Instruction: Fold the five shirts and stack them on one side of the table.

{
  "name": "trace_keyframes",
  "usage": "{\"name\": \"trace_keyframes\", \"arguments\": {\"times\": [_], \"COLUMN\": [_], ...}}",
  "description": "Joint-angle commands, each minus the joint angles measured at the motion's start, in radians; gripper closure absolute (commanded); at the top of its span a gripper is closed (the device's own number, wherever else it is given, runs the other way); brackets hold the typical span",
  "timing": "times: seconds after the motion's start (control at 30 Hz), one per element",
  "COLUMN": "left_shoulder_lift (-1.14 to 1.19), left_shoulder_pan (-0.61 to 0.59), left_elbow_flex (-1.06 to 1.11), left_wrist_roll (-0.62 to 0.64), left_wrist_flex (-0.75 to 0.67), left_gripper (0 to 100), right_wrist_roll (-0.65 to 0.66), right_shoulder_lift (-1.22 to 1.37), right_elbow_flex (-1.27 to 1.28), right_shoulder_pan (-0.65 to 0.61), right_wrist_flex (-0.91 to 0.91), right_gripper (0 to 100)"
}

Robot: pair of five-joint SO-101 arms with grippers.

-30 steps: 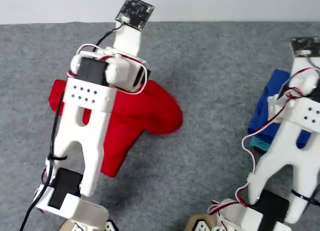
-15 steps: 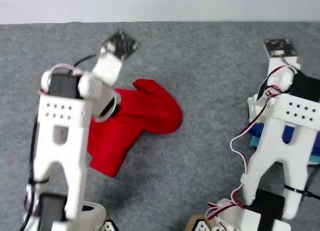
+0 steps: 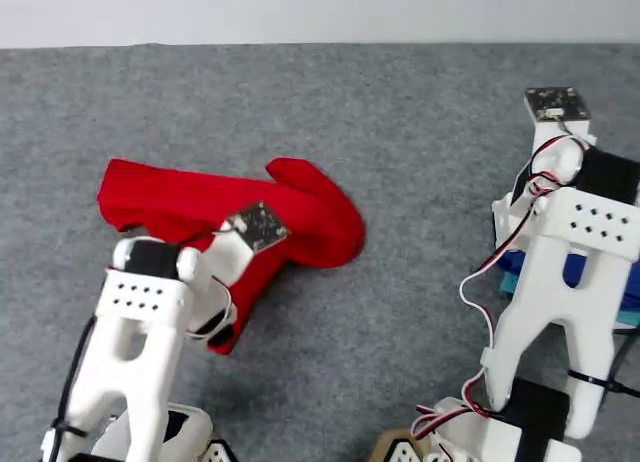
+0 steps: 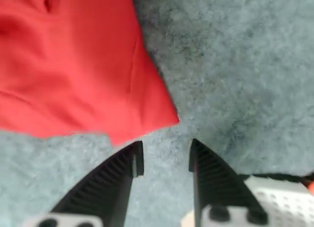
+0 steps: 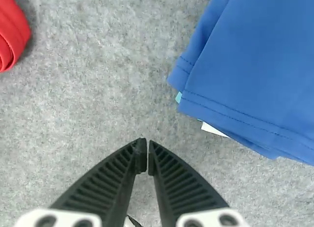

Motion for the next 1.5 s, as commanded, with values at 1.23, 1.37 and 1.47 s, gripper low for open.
{"name": "trace_keyframes", "arguments": {"times": [1.23,1.37,1.47], "left_shoulder_lift": [0.256,0.058,-0.023], "left_shoulder_pan": [-0.224,-0.235,-0.23], "left_elbow_flex": [-0.274,-0.476,-0.624], "left_wrist_roll": [-0.02,0.026,0.187], "left_wrist_flex": [-0.118,-0.026,-0.009], "left_gripper": [100,100,100], "right_wrist_roll": [-0.009,-0.009,-0.011], "right_shoulder_lift": [-0.038,-0.028,-0.028], "right_elbow_flex": [-0.005,-0.005,-0.005], "right_shoulder_pan": [0.07,0.068,0.067], "right_wrist_flex": [0.039,0.038,0.038], "right_gripper": [98.3,98.3,98.3]}}
